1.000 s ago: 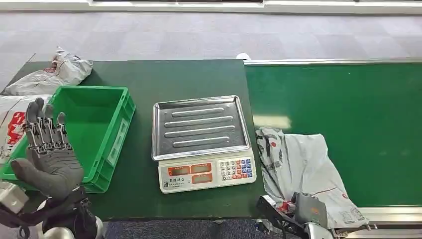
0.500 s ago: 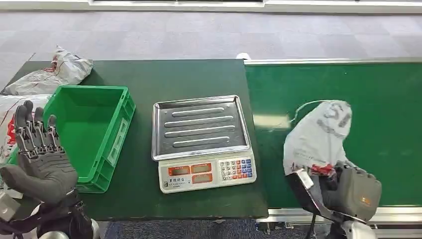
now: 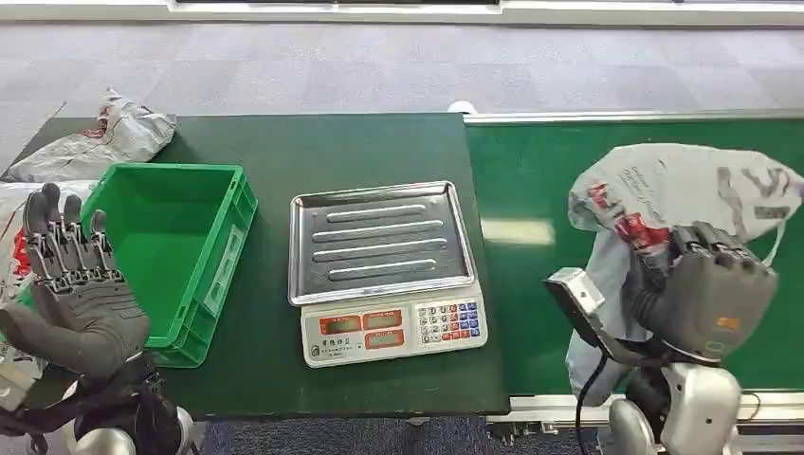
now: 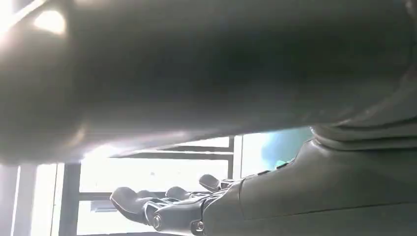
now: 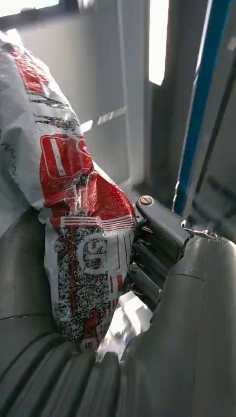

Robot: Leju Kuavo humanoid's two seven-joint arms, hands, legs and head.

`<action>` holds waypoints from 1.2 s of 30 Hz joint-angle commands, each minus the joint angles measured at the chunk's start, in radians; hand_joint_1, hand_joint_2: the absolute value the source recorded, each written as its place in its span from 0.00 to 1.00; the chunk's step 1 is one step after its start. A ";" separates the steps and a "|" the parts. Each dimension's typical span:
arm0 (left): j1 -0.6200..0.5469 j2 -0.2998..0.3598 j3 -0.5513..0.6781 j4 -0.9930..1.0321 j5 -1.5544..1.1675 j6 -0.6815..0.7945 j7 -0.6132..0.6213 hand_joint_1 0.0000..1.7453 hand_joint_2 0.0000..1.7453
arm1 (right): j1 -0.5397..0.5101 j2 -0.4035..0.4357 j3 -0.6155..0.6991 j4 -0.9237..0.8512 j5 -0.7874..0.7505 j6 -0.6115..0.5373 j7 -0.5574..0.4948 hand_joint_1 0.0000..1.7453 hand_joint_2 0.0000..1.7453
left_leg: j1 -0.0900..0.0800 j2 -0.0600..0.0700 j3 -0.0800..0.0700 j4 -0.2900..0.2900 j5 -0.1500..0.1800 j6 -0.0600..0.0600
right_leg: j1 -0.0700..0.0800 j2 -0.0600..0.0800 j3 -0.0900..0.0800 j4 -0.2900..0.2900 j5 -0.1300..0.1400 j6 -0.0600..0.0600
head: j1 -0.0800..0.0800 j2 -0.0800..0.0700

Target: Moved the parcel from conveyor to table for the left to box.

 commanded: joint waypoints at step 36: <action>-0.112 0.012 -0.039 0.132 0.069 -0.014 -0.027 0.00 0.00 | -0.676 0.069 0.722 0.707 -0.175 0.335 -0.202 1.00 1.00 | -0.001 0.002 -0.001 -0.001 0.002 -0.001 | 0.000 0.001 -0.002 0.000 0.002 -0.001 | 0.000 0.000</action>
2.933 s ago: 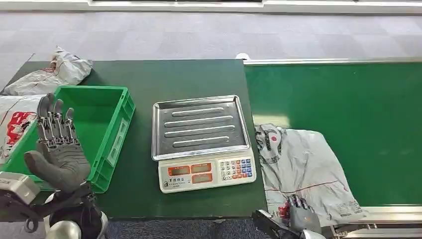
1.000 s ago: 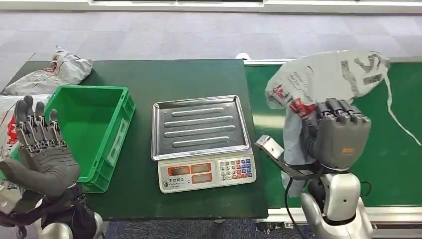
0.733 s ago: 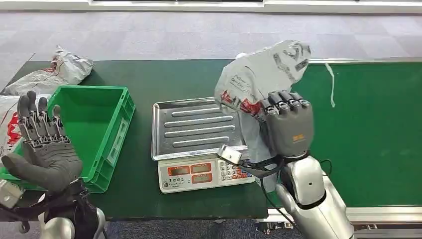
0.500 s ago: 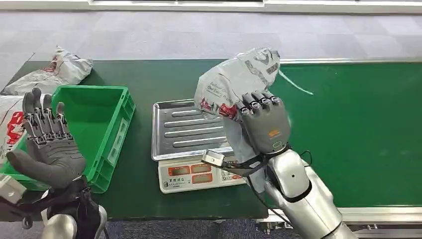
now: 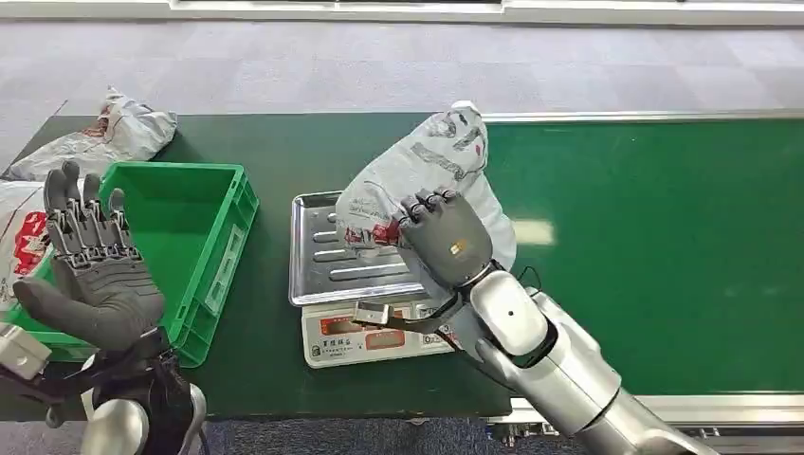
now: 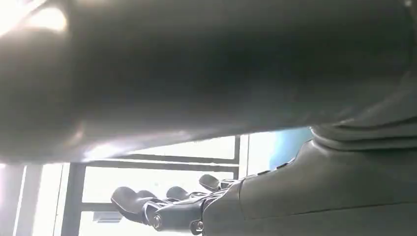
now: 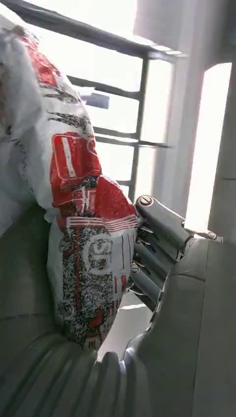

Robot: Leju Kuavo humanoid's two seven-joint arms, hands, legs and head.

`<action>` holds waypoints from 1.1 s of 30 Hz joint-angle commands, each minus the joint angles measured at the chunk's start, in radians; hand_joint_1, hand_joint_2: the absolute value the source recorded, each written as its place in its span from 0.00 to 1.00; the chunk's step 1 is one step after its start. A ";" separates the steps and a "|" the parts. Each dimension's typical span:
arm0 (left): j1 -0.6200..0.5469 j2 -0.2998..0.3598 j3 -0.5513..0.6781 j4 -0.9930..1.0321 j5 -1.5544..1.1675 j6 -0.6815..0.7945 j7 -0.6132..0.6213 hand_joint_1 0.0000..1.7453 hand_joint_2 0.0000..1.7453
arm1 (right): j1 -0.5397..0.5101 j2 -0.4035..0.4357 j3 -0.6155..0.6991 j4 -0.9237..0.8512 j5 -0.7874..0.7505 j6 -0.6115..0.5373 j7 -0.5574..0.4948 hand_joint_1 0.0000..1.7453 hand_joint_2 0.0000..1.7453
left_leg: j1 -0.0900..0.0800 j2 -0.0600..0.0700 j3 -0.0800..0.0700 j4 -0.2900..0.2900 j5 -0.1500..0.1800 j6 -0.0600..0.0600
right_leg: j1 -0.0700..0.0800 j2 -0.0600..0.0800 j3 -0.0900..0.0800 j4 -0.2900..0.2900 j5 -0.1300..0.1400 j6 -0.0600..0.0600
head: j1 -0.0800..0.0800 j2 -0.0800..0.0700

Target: Moved the parcel from conveyor to table for the left to box.

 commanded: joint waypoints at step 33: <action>-0.037 -0.038 0.022 0.001 0.009 0.031 -0.044 0.00 0.00 | -0.287 0.238 0.263 0.440 -0.196 0.315 -0.036 0.94 1.00 | 0.000 0.000 0.001 -0.002 0.002 0.000 | 0.001 -0.001 0.000 0.000 0.001 -0.001 | 0.000 0.000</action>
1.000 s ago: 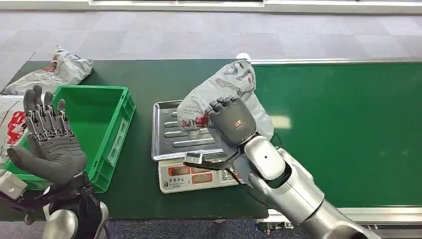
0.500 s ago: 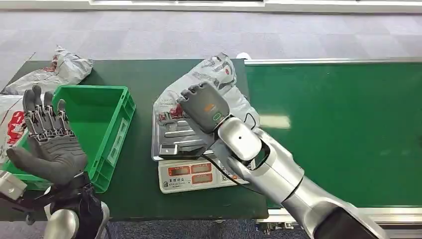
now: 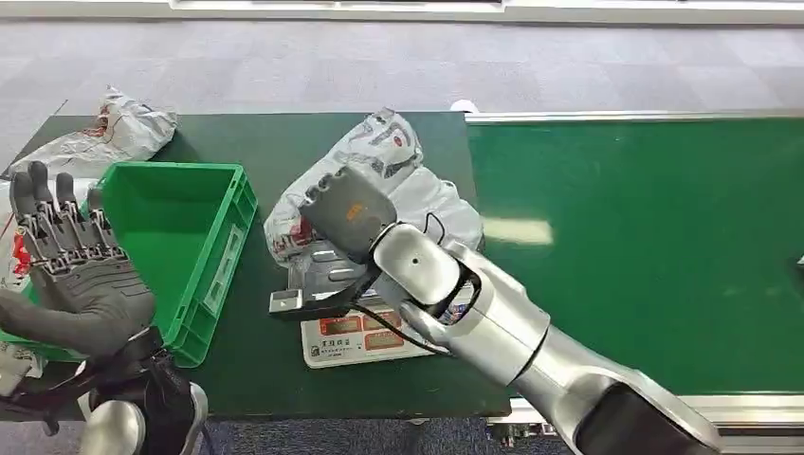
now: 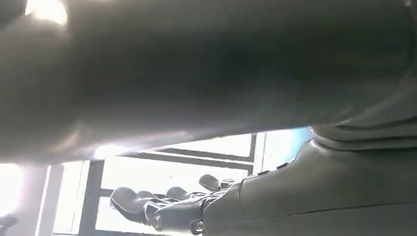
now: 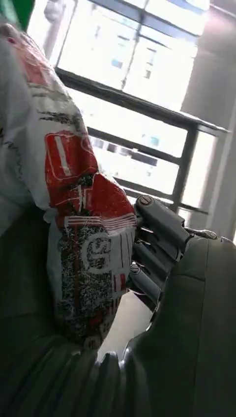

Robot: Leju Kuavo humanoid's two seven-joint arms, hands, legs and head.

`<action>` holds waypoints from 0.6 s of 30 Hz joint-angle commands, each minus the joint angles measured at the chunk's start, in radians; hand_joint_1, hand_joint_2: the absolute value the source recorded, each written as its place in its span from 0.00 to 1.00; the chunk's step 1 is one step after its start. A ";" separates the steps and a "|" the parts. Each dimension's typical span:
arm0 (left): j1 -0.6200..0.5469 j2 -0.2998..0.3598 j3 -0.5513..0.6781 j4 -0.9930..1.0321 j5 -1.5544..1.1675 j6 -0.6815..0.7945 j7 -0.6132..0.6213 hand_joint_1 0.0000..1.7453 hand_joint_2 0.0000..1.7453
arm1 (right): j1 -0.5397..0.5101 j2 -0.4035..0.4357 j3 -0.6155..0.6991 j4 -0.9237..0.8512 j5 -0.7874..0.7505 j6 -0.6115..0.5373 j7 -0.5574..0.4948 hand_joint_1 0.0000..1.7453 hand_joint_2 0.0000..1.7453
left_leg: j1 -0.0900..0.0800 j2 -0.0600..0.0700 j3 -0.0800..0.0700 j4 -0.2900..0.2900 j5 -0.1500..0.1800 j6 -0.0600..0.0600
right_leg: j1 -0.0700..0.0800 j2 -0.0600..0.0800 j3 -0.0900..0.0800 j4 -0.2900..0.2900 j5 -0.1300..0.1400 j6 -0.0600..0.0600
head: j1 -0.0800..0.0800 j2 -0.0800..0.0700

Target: Moved the parcel from conveyor to table for the left to box.

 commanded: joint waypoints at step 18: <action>-0.028 -0.040 0.043 0.013 -0.055 -0.009 0.030 0.00 0.00 | 0.042 -0.023 -0.019 0.198 -0.069 -0.056 0.017 0.00 0.00 | 0.000 -0.001 0.000 -0.001 0.001 0.001 | 0.000 -0.003 0.001 -0.002 0.001 0.000 | 0.000 0.000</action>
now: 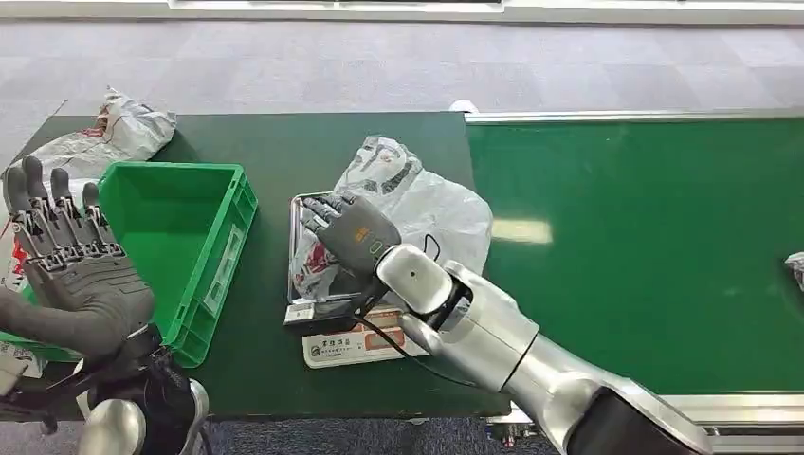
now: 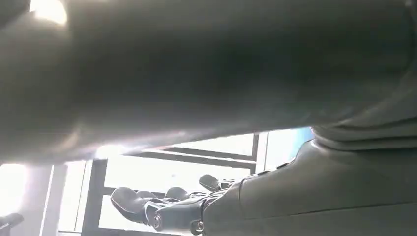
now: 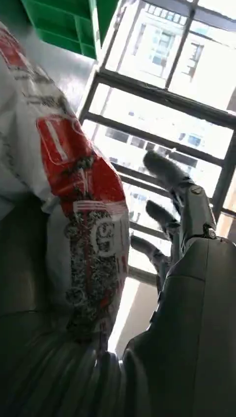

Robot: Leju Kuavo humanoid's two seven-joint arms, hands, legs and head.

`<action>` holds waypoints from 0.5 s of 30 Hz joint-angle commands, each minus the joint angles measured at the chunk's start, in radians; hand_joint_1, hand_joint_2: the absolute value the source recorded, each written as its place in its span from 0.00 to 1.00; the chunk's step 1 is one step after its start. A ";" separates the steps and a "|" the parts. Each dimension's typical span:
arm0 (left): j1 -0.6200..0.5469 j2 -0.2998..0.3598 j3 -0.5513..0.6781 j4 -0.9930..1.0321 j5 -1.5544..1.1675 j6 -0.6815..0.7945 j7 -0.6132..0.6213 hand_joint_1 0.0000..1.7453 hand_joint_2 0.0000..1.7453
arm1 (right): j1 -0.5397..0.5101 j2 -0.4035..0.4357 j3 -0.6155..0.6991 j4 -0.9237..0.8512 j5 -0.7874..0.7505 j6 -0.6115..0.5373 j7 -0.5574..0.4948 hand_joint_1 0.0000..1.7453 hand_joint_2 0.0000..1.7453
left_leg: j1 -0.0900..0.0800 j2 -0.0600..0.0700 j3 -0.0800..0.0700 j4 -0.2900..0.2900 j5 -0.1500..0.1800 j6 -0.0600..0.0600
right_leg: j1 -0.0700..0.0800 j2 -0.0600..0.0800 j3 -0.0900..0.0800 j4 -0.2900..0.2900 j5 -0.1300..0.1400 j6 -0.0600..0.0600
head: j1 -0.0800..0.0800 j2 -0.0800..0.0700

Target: Moved the parcel from conveyor to table for the left to box.

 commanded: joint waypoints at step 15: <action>-0.008 -0.066 0.072 -0.019 -0.081 0.047 -0.019 0.00 0.00 | 0.297 -0.079 -0.406 -0.466 -0.497 -0.118 -0.089 0.00 0.00 | 0.000 -0.002 -0.002 0.000 0.001 0.001 | 0.000 -0.003 -0.001 0.000 0.000 0.000 | 0.000 0.000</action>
